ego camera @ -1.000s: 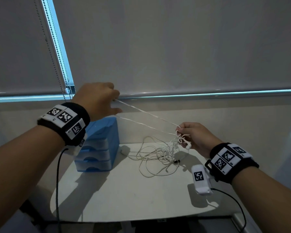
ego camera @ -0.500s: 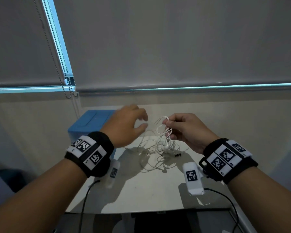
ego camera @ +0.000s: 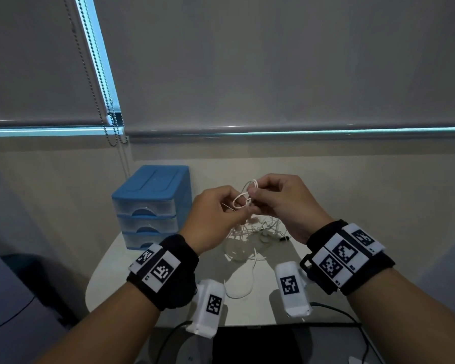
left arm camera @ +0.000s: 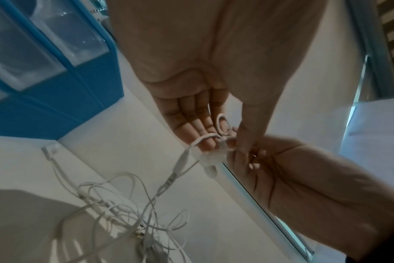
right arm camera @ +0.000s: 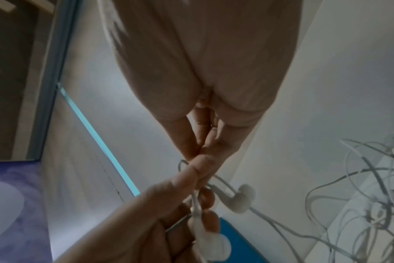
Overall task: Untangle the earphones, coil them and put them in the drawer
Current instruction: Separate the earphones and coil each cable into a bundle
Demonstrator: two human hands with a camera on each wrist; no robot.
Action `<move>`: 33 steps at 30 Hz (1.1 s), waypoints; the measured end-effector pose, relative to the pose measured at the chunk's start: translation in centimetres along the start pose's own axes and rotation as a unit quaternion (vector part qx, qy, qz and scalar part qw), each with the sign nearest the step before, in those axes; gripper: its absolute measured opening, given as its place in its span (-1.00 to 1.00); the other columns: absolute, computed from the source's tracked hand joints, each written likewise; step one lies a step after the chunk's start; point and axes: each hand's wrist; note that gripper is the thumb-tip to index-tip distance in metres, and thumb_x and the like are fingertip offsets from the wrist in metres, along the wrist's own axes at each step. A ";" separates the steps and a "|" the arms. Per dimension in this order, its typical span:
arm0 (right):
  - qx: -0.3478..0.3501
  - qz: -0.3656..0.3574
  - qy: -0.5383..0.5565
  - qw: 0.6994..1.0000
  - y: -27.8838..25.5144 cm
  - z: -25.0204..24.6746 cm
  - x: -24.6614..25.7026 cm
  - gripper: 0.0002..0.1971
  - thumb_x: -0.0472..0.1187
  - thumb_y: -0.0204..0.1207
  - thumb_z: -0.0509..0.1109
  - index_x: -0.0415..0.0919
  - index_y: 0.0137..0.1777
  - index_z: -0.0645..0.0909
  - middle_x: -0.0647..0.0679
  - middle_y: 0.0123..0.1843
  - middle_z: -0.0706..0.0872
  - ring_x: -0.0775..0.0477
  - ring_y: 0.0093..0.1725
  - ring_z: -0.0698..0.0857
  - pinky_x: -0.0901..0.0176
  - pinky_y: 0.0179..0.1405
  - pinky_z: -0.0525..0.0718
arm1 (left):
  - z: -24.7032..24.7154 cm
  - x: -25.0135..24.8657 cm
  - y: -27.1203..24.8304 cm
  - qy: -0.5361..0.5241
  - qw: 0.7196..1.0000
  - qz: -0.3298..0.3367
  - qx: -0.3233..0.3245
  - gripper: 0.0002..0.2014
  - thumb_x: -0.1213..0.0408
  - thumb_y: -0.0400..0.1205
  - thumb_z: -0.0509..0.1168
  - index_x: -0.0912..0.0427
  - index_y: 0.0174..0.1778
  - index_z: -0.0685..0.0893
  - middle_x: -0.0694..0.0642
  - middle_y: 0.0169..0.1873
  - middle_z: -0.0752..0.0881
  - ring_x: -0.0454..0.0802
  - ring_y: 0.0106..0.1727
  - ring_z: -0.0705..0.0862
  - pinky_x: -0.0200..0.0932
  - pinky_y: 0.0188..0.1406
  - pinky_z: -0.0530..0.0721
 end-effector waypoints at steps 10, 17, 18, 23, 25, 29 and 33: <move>0.020 -0.039 -0.129 0.991 -1.7 0.2 -0.9 -0.82 -0.28 0.49 0.62 -0.09 0.04 0.77 -0.03 -0.14 0.79 0.08 -0.19 0.73 0.26 -0.19 0.68 | -1.3 0.5 -0.7 -0.297 0.944 -0.138 -0.043 -0.87 0.41 0.68 0.40 0.42 0.06 0.72 0.33 -0.08 0.86 0.06 -0.10 0.88 -0.20 -0.15 0.84; -0.014 -0.125 -0.201 0.972 -3.9 1.6 -2.8 -0.61 -0.15 0.39 0.70 -0.01 0.00 0.51 0.10 -0.02 0.69 -0.03 -0.15 0.69 0.27 -0.21 0.67 | -0.8 0.4 -1.3 -0.381 0.908 -0.147 -0.090 -0.89 0.39 0.70 0.39 0.40 -0.02 0.69 0.40 -0.13 0.81 0.07 -0.22 0.86 -0.24 -0.27 0.82; -0.014 -0.120 -0.201 0.972 -4.0 1.8 -3.0 -0.64 -0.17 0.39 0.70 -0.04 -0.03 0.53 0.09 -0.07 0.71 -0.05 -0.20 0.71 0.24 -0.23 0.68 | -0.8 0.4 -1.3 -0.387 0.905 -0.147 -0.094 -0.91 0.39 0.70 0.39 0.37 -0.05 0.70 0.36 -0.15 0.83 0.08 -0.20 0.86 -0.23 -0.24 0.82; 0.011 -0.114 -0.154 0.981 -3.7 2.1 -3.5 -0.87 -0.35 0.49 0.62 -0.18 -0.14 0.71 -0.01 -0.31 0.78 -0.21 -0.27 0.78 -0.06 -0.13 0.77 | -1.1 0.3 -1.0 -0.410 0.894 -0.147 -0.104 -0.93 0.39 0.69 0.40 0.33 -0.06 0.70 0.24 -0.19 0.80 0.03 -0.13 0.83 -0.25 -0.17 0.81; 0.014 -0.123 -0.156 0.980 -3.6 2.0 -3.4 -0.90 -0.35 0.50 0.60 -0.16 -0.14 0.76 -0.02 -0.29 0.78 -0.10 -0.26 0.75 0.03 -0.13 0.74 | -1.2 0.3 -1.1 -0.419 0.890 -0.145 -0.102 -0.93 0.40 0.69 0.39 0.35 -0.05 0.71 0.23 -0.20 0.80 0.01 -0.15 0.84 -0.25 -0.16 0.82; 0.034 -0.121 -0.177 0.976 -3.7 2.3 -3.1 -0.91 -0.25 0.55 0.56 -0.18 -0.18 0.76 -0.11 -0.27 0.75 0.03 -0.28 0.65 0.18 -0.18 0.63 | -1.2 0.2 -1.2 -0.417 0.893 -0.137 -0.094 -0.93 0.39 0.70 0.38 0.34 -0.02 0.71 0.25 -0.15 0.80 0.03 -0.10 0.83 -0.20 -0.08 0.84; 0.007 -0.079 -0.152 0.985 -3.7 2.3 -2.8 -0.77 -0.18 0.54 0.59 -0.30 -0.27 0.71 -0.21 -0.38 0.64 0.04 -0.36 0.54 0.22 -0.28 0.53 | -1.2 0.3 -1.5 -0.392 0.907 -0.127 -0.088 -0.92 0.36 0.71 0.38 0.31 0.01 0.73 0.20 -0.14 0.82 0.00 -0.08 0.84 -0.20 -0.05 0.84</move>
Point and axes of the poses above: each hand's wrist, its own y-axis towards the middle knuckle, its own z-axis out of the palm, x = y × z
